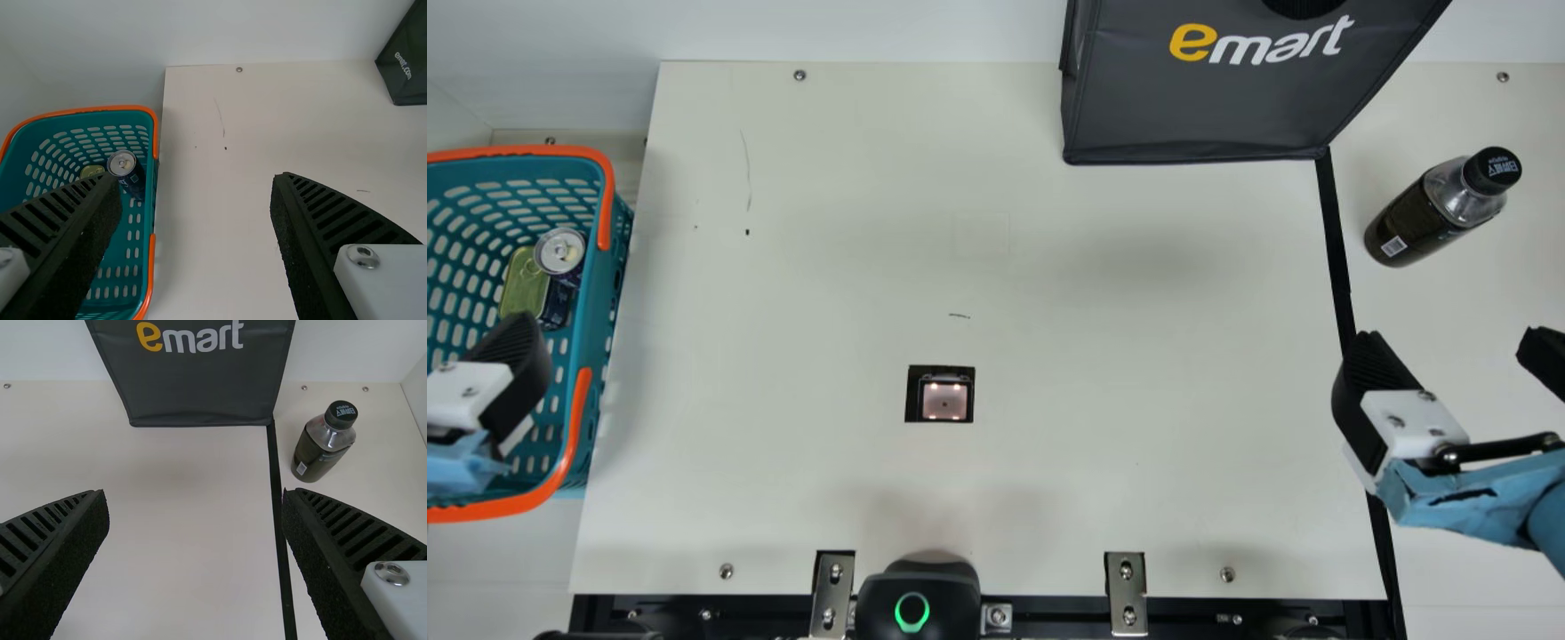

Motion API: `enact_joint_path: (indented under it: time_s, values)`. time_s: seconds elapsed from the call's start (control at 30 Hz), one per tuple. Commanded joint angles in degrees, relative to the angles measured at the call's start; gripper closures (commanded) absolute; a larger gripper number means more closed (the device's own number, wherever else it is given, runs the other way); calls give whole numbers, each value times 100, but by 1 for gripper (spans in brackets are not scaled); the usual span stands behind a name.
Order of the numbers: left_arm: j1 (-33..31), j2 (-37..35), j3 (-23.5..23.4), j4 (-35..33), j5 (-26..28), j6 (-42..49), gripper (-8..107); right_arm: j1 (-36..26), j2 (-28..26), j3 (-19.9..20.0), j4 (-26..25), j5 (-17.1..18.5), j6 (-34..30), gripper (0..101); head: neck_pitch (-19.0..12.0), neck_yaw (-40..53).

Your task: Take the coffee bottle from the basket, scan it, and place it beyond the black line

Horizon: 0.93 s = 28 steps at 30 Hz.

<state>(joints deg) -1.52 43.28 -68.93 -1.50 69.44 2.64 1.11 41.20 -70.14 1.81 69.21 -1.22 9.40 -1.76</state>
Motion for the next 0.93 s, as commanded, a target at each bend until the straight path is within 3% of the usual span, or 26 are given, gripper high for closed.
enact_joint_path:
  time_s: [0.0,0.9]
  values:
    - [0,0,0,0,0,0,9,0,0,0,0,0,0,10,-148,18]
    - [0,0,0,0,0,0,9,0,0,0,0,0,0,10,-148,18]
